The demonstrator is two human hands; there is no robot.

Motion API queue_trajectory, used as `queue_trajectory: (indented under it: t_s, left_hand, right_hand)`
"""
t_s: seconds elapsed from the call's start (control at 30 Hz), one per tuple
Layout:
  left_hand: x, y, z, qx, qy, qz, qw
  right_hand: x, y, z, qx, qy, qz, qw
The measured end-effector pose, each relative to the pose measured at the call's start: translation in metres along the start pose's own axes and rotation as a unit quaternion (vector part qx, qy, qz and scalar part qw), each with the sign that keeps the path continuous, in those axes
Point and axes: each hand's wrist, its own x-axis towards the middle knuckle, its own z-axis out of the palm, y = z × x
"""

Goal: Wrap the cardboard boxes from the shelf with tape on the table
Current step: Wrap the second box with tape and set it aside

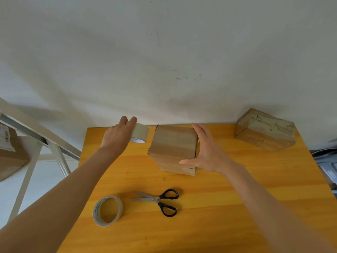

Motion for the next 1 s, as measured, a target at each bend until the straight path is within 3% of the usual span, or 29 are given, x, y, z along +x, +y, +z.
queue_trajectory:
  t_s: [0.67,1.0]
  left_hand:
    - [0.010,0.036,0.021,0.057,-0.062,0.026,0.996]
    - [0.007,0.038,0.027,0.039,-0.063,0.033,0.997]
  right_hand:
    - [-0.021,0.019,-0.008,-0.059,-0.024,0.035,0.997]
    - [0.005,-0.033,-0.018,-0.173,-0.027,-0.028,0.984]
